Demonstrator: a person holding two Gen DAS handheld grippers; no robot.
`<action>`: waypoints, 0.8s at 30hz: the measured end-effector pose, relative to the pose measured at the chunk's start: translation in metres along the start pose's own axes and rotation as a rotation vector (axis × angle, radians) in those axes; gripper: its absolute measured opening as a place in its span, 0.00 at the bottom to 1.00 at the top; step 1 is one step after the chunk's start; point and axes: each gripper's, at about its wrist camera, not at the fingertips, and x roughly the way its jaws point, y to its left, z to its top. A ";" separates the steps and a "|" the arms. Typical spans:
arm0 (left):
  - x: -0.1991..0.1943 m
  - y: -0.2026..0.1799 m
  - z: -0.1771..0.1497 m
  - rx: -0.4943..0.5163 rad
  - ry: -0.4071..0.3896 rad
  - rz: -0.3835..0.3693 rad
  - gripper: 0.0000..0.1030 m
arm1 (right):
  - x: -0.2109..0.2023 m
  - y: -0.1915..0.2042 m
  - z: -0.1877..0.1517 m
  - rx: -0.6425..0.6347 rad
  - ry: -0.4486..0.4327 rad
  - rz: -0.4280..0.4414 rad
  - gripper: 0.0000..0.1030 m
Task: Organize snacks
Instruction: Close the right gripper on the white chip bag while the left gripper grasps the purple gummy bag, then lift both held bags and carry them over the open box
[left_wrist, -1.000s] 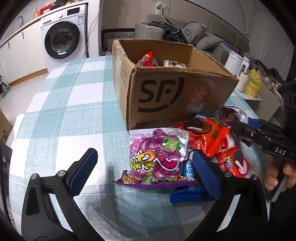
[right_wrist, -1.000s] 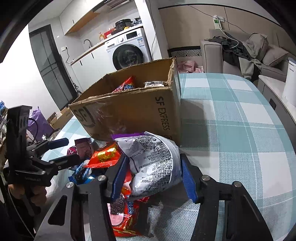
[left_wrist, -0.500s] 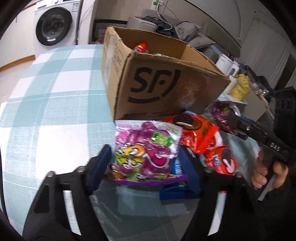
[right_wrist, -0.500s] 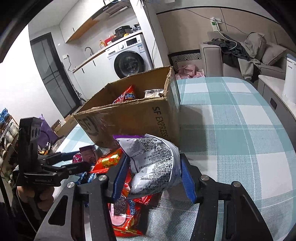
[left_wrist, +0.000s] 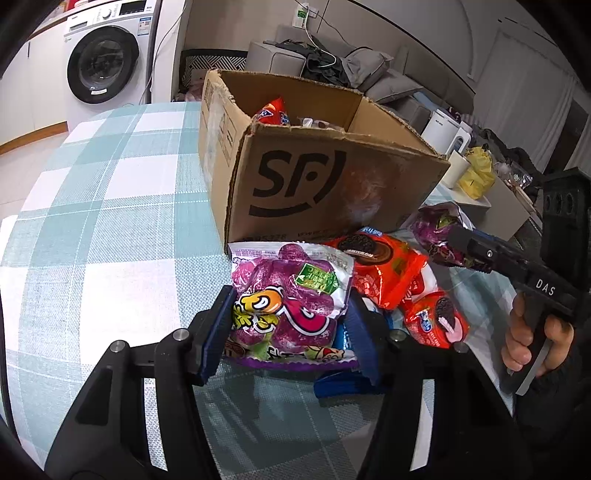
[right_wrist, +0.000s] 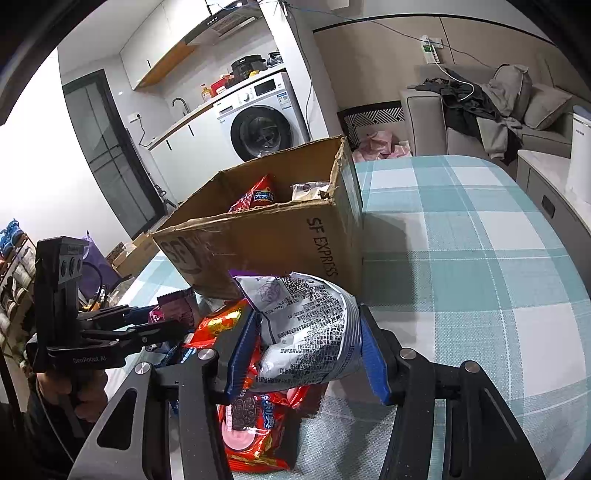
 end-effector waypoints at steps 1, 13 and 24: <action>-0.001 0.000 0.000 -0.001 -0.004 -0.001 0.54 | -0.001 -0.001 0.000 0.004 -0.003 0.005 0.51; -0.016 -0.006 0.003 0.017 -0.033 0.004 0.54 | -0.010 -0.003 0.003 0.022 -0.036 0.032 0.51; -0.031 -0.010 0.007 0.031 -0.060 0.010 0.54 | -0.019 0.000 0.006 0.019 -0.063 0.049 0.51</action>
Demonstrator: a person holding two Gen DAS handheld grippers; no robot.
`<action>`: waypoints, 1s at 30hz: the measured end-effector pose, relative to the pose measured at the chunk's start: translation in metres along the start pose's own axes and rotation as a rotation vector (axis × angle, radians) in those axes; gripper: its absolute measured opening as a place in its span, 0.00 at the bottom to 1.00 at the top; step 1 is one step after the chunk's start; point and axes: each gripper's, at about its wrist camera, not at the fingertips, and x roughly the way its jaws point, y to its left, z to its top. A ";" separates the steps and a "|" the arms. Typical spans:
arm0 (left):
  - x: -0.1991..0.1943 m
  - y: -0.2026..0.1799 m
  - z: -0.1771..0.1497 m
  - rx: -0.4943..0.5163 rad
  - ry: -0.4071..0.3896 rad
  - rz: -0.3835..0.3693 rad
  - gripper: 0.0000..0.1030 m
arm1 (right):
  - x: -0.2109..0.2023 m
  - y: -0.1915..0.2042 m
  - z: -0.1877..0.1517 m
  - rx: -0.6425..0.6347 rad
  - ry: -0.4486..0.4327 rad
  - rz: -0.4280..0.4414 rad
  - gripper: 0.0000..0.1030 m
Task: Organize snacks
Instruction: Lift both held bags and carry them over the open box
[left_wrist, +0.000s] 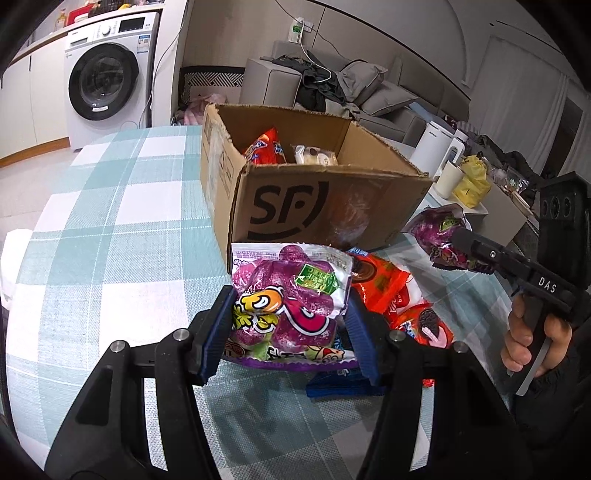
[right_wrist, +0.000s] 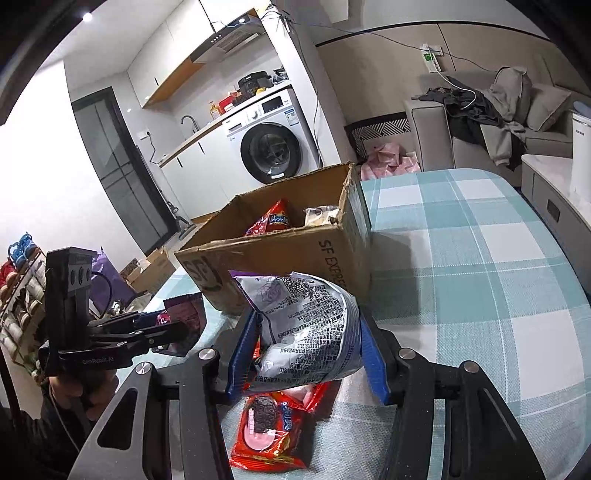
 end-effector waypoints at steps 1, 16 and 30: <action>-0.002 0.000 0.001 0.003 -0.003 0.001 0.54 | -0.001 0.001 0.000 -0.001 -0.004 0.000 0.51; -0.032 -0.010 0.007 0.021 -0.057 0.017 0.54 | -0.013 0.019 0.006 -0.044 -0.026 -0.010 0.51; -0.064 -0.029 0.026 0.046 -0.128 0.022 0.54 | -0.031 0.032 0.015 -0.068 -0.066 -0.018 0.51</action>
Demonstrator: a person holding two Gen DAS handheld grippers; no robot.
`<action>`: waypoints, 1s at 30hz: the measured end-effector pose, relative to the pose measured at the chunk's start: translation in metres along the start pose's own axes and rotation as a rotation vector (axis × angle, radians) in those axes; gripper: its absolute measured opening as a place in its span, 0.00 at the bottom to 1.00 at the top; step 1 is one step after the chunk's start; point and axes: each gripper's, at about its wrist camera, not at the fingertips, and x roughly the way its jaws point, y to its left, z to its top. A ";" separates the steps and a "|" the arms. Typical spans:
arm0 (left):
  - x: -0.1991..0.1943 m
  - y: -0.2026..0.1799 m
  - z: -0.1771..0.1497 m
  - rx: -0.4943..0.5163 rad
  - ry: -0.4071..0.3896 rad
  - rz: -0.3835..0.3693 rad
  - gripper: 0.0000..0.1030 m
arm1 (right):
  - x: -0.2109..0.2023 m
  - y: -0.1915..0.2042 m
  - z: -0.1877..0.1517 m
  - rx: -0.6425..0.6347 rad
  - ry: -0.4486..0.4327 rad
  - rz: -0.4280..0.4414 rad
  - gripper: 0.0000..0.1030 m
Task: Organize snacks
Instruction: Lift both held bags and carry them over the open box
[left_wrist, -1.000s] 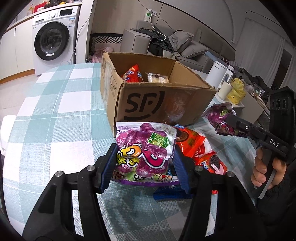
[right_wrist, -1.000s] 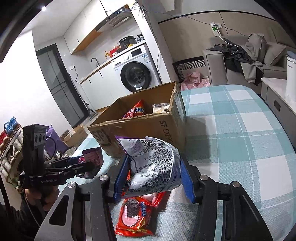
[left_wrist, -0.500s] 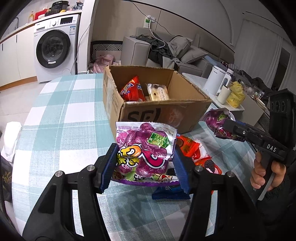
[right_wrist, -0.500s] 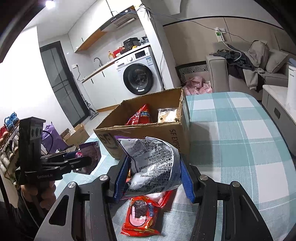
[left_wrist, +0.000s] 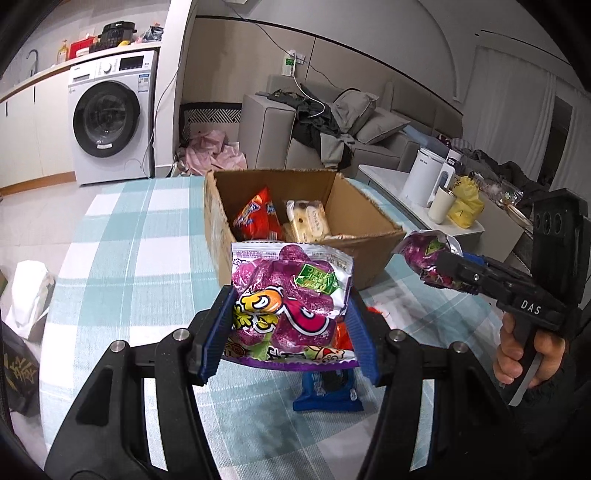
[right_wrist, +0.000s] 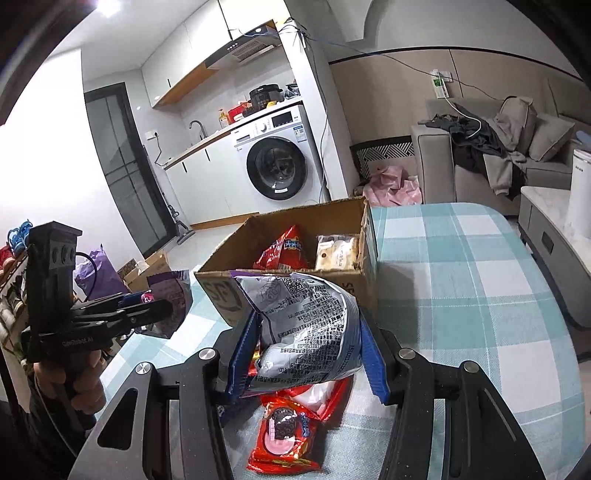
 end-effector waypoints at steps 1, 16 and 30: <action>0.000 -0.001 0.003 0.002 -0.002 0.000 0.54 | -0.001 0.001 0.001 -0.001 -0.003 0.001 0.51; 0.010 -0.020 0.046 0.036 -0.002 -0.007 0.54 | 0.009 0.018 0.045 -0.018 -0.042 0.053 0.51; 0.057 -0.020 0.079 0.025 0.018 -0.003 0.54 | 0.031 0.009 0.076 0.030 -0.051 0.082 0.51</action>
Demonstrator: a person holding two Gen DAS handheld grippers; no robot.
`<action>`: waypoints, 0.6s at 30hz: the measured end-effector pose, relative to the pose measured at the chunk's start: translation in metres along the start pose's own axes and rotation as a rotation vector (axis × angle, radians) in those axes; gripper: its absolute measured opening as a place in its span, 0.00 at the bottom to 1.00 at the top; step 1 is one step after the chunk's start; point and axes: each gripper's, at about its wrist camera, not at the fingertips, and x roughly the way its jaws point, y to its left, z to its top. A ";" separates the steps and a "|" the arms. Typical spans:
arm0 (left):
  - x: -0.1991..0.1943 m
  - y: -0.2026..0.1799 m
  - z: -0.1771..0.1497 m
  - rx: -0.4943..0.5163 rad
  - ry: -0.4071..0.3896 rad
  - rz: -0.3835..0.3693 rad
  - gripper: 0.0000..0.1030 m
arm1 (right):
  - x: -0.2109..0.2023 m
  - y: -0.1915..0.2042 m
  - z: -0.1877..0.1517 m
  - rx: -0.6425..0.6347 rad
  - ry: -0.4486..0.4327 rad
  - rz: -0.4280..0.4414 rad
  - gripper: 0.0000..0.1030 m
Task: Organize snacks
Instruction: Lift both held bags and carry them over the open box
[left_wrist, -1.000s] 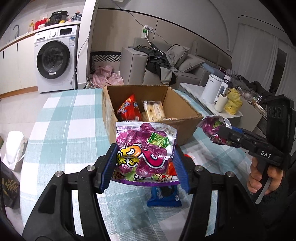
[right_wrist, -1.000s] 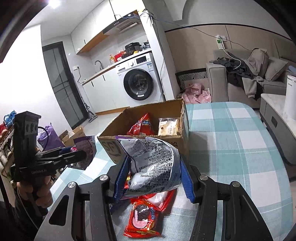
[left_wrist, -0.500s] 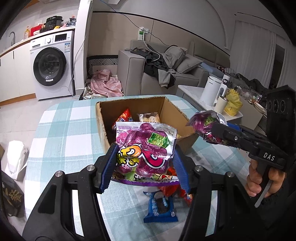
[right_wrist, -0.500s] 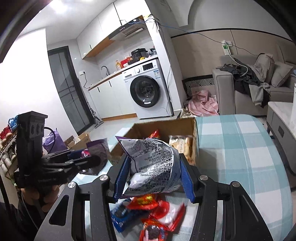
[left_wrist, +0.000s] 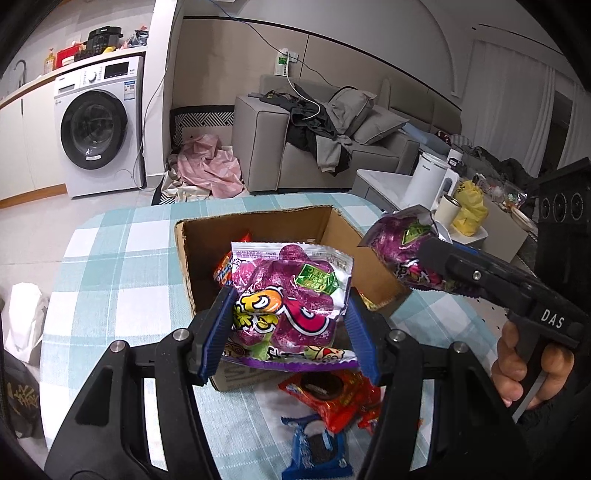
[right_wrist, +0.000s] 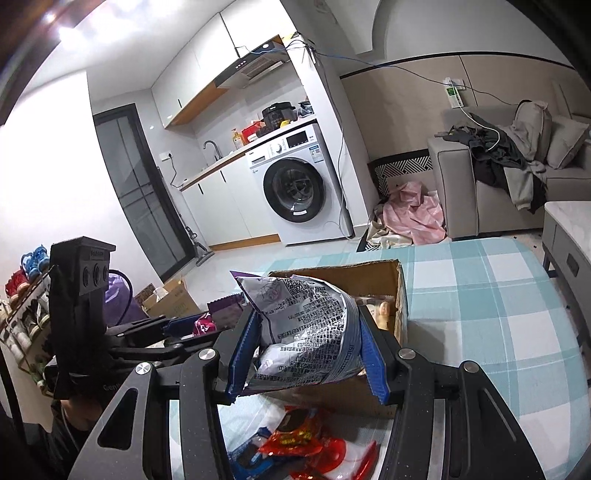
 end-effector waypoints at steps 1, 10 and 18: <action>0.003 0.000 0.001 0.000 0.003 -0.001 0.54 | 0.002 -0.001 0.001 0.003 0.000 0.001 0.51; 0.034 0.002 0.013 0.010 0.014 0.021 0.54 | 0.014 -0.017 0.012 0.057 0.002 0.015 0.51; 0.068 0.007 0.018 0.010 0.039 0.051 0.54 | 0.035 -0.029 0.016 0.092 0.023 0.008 0.51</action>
